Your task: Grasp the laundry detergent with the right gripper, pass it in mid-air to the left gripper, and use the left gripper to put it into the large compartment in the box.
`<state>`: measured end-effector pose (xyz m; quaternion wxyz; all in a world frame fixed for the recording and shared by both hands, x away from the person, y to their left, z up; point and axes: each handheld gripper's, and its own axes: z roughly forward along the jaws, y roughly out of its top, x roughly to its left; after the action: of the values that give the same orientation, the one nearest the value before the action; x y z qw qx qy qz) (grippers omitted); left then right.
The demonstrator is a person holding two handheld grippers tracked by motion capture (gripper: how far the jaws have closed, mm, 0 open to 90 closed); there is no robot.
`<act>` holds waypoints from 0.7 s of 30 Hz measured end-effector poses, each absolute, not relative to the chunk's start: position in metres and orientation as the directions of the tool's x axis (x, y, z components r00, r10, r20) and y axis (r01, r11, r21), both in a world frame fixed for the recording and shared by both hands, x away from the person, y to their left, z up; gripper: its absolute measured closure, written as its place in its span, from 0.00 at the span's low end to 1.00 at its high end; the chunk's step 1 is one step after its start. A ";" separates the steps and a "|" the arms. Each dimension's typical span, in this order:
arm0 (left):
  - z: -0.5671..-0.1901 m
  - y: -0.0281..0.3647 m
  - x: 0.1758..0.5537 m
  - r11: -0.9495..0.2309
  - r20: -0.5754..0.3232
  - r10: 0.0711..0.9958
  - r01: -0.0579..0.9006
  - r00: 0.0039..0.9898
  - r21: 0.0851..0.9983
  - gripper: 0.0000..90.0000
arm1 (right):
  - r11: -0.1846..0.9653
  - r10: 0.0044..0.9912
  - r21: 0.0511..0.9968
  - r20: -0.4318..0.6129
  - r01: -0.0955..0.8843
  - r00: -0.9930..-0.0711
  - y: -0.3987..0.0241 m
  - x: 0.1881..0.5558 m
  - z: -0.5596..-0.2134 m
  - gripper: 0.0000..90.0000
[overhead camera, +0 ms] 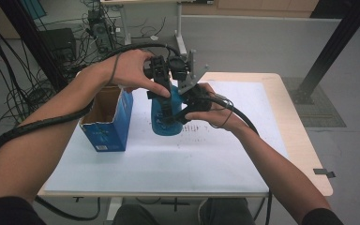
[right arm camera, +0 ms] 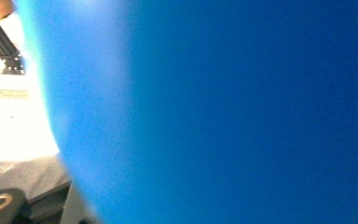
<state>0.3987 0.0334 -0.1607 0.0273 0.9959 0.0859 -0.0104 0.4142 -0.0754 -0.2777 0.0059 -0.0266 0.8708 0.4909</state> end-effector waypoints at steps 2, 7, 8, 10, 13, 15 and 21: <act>-0.161 0.034 0.398 -0.984 -0.023 0.171 0.172 0.985 0.051 0.06 | 0.519 -0.040 0.853 -0.038 -0.053 -0.998 -0.076 0.414 -0.278 0.49; -0.161 0.035 0.398 -0.983 -0.023 0.174 0.175 0.984 0.051 0.07 | 0.521 -0.038 0.853 -0.026 -0.042 -0.999 -0.077 0.413 -0.277 0.49; -0.160 0.035 0.398 -0.984 -0.022 0.173 0.174 0.985 0.049 0.07 | 0.522 -0.037 0.852 -0.028 -0.043 -0.999 -0.077 0.413 -0.276 0.49; -0.160 0.035 0.397 -0.984 -0.021 0.172 0.173 0.985 0.048 0.07 | 0.523 -0.035 0.851 -0.026 -0.041 -0.999 -0.077 0.413 -0.276 0.49; -0.158 0.035 0.397 -0.983 -0.016 0.175 0.176 0.984 0.049 0.07 | 0.518 -0.036 0.854 -0.028 -0.042 -0.999 -0.077 0.413 -0.275 0.49; -0.157 0.035 0.398 -0.983 -0.014 0.176 0.177 0.984 0.050 0.07 | 0.515 -0.039 0.856 -0.032 -0.047 -0.999 -0.077 0.414 -0.275 0.49; -0.156 0.034 0.397 -0.983 -0.014 0.173 0.173 0.985 0.058 0.07 | 0.521 -0.030 0.852 -0.025 -0.037 -0.999 -0.079 0.413 -0.275 0.49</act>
<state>0.3971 0.0344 -0.1564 0.0294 0.9958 0.0869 -0.0042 0.4132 -0.0788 -0.2745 0.0034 -0.0194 0.8722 0.4888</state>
